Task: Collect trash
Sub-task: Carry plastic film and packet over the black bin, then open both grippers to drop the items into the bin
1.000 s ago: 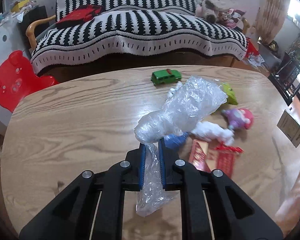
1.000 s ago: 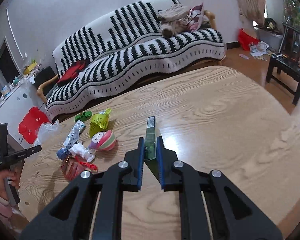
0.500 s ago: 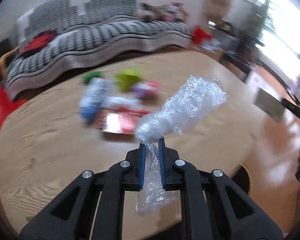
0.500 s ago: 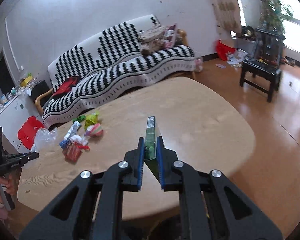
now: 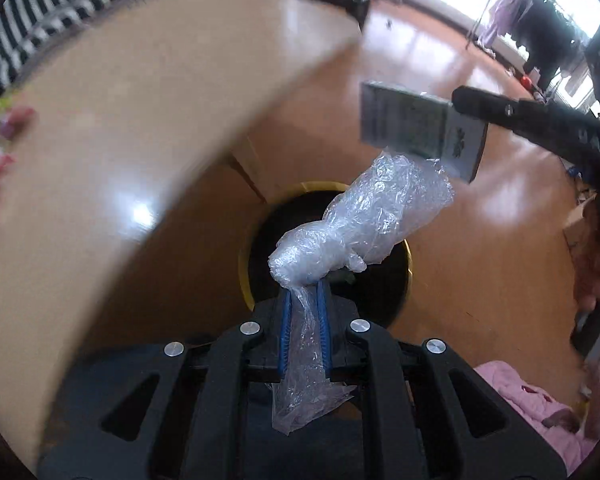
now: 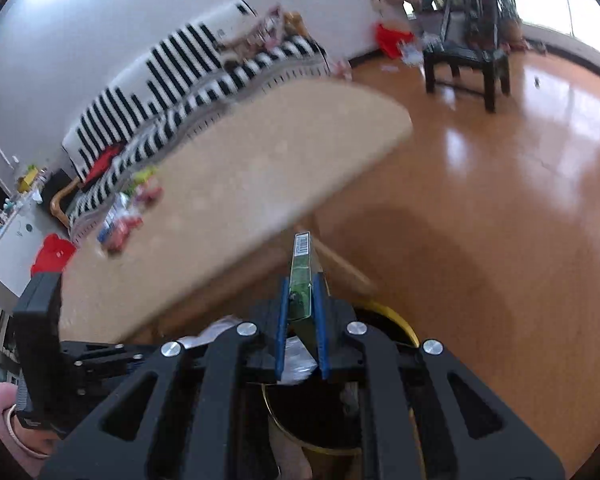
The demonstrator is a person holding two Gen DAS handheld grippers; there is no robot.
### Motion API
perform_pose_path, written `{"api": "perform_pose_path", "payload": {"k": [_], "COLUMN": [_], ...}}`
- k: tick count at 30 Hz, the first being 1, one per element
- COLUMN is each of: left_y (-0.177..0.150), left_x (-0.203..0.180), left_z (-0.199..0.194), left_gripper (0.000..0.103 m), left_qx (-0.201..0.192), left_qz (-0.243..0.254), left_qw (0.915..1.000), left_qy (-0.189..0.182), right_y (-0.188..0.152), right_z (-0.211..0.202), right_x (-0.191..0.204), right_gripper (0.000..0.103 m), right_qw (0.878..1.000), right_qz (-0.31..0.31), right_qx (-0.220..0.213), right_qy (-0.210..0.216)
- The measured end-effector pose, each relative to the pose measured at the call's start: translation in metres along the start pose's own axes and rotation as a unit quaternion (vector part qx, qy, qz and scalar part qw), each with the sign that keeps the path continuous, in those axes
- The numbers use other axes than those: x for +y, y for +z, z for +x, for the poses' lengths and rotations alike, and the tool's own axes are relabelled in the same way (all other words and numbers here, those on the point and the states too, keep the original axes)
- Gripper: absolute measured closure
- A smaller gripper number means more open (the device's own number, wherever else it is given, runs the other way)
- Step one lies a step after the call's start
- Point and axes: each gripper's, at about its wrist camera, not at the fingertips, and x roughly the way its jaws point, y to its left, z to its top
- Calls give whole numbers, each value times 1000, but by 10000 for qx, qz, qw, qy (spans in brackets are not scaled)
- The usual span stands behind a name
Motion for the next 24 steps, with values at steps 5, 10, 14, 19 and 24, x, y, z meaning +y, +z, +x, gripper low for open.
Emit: {"api": "perform_pose_path", "payload": {"k": [5, 10, 14, 19, 24], "left_y": [-6, -5, -7, 0, 1], "left_x": [-5, 0, 4, 2, -2], "left_z": [50, 69, 73, 82, 58], "left_gripper": [92, 92, 92, 78, 8], "left_qx": [350, 513, 582, 742, 174], "left_qz": [-207, -297, -319, -337, -417], "left_qw": [9992, 9982, 9978, 9966, 9989], "left_qy": [-48, -17, -39, 127, 159], "right_y": [-42, -56, -58, -53, -43], "right_z": [38, 62, 69, 74, 63], "right_x": [-26, -32, -35, -38, -44], "right_gripper": [90, 90, 90, 87, 11], "right_qw": [9974, 9948, 9936, 9917, 9928], "right_qz": [398, 482, 544, 769, 944], "right_qx": [596, 898, 980, 1026, 741], "right_qy": [-92, -95, -118, -18, -10]}}
